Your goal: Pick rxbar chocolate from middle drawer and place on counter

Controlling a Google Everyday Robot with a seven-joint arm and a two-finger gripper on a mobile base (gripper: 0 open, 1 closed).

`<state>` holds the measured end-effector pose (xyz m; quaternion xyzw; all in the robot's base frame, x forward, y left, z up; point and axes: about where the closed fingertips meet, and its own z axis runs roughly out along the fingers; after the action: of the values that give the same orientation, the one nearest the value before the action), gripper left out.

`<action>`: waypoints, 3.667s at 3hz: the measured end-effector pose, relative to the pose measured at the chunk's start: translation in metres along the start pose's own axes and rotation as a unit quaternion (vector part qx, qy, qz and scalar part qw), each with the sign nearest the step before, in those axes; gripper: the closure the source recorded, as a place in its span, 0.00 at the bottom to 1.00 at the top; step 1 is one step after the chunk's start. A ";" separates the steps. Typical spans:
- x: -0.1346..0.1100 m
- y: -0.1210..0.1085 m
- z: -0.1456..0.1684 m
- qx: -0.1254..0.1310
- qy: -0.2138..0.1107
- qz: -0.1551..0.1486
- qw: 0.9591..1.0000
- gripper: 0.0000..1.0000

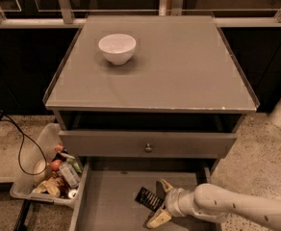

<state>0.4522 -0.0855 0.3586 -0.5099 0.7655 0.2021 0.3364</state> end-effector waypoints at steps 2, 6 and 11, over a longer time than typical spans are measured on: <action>0.011 0.000 0.009 0.017 0.018 0.019 1.000 0.00; 0.011 0.000 0.009 0.017 0.018 0.019 1.000 0.88; -0.056 0.005 -0.069 0.012 -0.020 -0.041 0.999 1.00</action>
Offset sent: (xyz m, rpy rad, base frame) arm -0.0006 -0.0061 -0.0217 -0.0506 0.0257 -0.0878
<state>0.4405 -0.0926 0.4466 -0.5322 0.7395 0.1894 0.3661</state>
